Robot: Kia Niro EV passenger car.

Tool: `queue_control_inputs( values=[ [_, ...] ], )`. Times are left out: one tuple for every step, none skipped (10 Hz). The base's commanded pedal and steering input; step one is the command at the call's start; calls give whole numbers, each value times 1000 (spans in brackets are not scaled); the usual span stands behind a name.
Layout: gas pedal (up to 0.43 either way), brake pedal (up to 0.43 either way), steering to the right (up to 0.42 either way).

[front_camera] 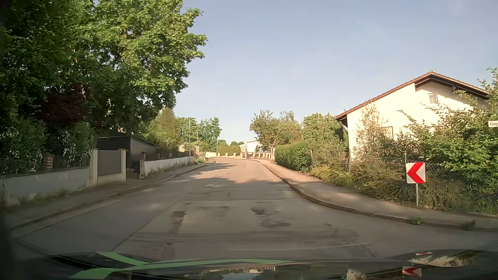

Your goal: Follow the waypoints while adhering to traffic rules and regulations

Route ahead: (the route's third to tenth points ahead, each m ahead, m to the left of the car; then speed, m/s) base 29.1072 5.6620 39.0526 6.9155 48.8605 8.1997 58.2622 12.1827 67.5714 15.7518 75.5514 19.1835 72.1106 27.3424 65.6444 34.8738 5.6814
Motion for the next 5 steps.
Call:
queue_control_inputs(
  values=[
    [138,0,-31],
    [138,0,-38],
    [157,0,-50],
    [157,0,-62],
    [157,0,-70]
  ],
)
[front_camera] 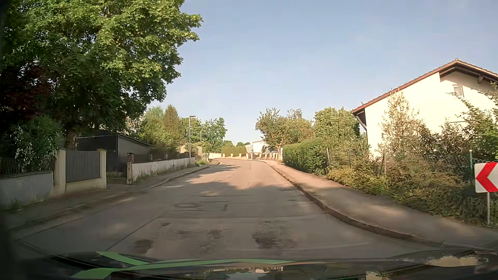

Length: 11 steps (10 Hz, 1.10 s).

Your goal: Follow the waypoints while adhering to traffic rules and regulations

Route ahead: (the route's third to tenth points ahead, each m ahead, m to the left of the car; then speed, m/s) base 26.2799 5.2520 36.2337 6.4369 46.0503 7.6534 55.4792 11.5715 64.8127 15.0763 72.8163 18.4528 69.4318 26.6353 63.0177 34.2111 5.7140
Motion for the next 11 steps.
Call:
queue_control_inputs(
  values=[
    [157,0,-80],
    [157,0,-83],
    [157,0,-78],
    [157,0,-63],
    [157,0,-46],
    [150,0,-31],
    [150,0,-17],
    [150,0,-10],
    [150,0,-3],
    [157,0,-1],
    [157,0,0]
  ],
)
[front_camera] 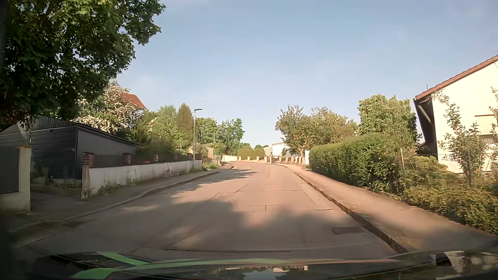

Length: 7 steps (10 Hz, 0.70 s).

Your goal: Follow the waypoints while adhering to traffic rules and regulations

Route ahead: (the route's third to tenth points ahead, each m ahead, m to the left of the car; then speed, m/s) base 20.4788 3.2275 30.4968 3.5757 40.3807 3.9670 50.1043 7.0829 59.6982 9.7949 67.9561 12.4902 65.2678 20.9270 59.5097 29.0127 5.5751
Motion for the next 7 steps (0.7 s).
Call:
queue_control_inputs(
  values=[
    [157,0,1],
    [157,0,2],
    [169,0,5],
    [169,0,6],
    [169,0,8],
    [189,0,7],
    [197,0,7]
  ],
)
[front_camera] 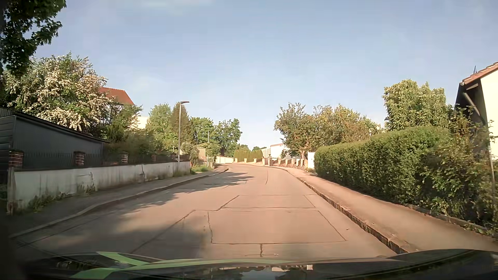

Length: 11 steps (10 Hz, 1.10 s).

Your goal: Follow the waypoints while adhering to traffic rules and regulations

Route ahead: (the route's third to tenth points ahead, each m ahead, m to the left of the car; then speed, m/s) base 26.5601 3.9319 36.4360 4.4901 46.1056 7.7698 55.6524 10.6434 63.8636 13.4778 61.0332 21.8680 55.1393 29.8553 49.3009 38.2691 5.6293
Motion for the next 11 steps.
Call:
queue_control_inputs(
  values=[
    [197,0,7],
    [209,0,7],
    [209,0,8],
    [209,0,7],
    [209,0,7],
    [209,0,6],
    [209,0,3],
    [209,0,0],
    [209,0,-2],
    [209,0,-4],
    [209,0,-5]
  ],
)
